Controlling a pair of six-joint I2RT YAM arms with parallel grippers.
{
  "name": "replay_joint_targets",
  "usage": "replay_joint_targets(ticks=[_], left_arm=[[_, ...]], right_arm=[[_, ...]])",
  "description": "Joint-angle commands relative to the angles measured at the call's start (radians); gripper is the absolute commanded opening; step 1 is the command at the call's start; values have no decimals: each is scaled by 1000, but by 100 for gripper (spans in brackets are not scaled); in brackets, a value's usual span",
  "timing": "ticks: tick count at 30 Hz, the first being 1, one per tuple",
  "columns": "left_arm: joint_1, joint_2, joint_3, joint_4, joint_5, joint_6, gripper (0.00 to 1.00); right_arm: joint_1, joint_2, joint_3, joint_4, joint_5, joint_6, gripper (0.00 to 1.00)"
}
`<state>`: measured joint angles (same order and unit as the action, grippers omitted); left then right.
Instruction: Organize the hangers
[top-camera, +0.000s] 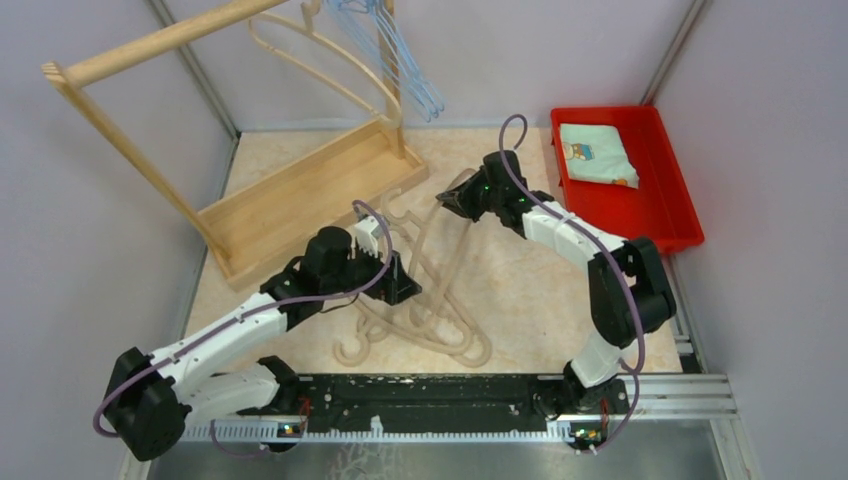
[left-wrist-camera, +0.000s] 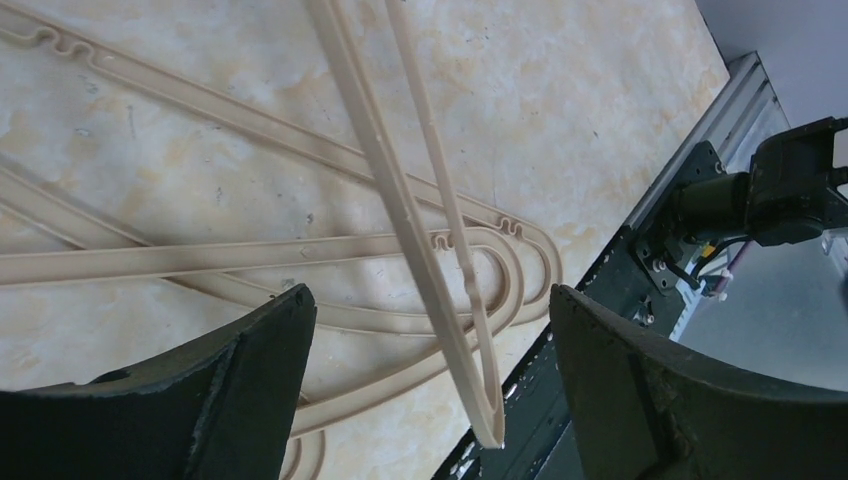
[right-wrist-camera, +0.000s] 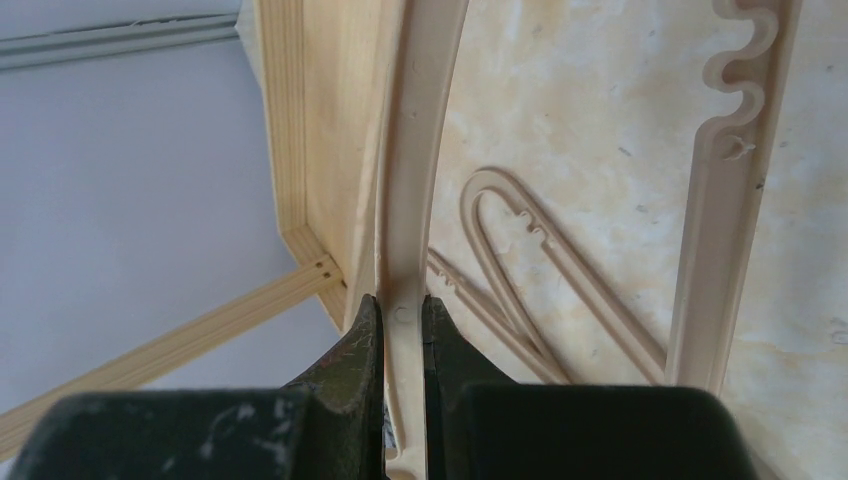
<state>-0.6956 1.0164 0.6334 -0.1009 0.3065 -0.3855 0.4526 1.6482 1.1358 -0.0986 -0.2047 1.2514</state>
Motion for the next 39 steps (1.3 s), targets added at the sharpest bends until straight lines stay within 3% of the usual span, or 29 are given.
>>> replay_joint_targets(ticks=[1, 7, 11, 16, 20, 23, 25, 29, 31, 39], left_arm=[[-61, 31, 24, 57, -54, -19, 92], [-123, 63, 0, 68, -100, -50, 89], [-139, 57, -7, 32, -149, -53, 78], [-143, 6, -27, -28, -188, -55, 45], [-144, -37, -18, -113, -264, -65, 1], [-144, -60, -2, -174, -307, -54, 0], [-144, -68, 21, -230, -363, -61, 0], [-144, -82, 68, -381, -507, -110, 0], [-144, -109, 81, -436, -575, -141, 0], [-142, -134, 291, -812, -857, -289, 0]], right_arm=[[31, -28, 70, 85, -10, 55, 0], [50, -28, 130, 99, -23, 88, 0], [51, -54, 129, 110, -25, 124, 0], [47, -57, 148, 91, -42, 127, 0], [47, -62, 145, 72, -42, 123, 0], [47, -68, 148, 29, -44, 112, 1], [46, -74, 156, -32, -45, 97, 25], [37, -127, 134, -129, -26, 39, 63], [28, -158, 121, -173, -14, -7, 76], [-30, -284, 51, -310, 28, -133, 79]])
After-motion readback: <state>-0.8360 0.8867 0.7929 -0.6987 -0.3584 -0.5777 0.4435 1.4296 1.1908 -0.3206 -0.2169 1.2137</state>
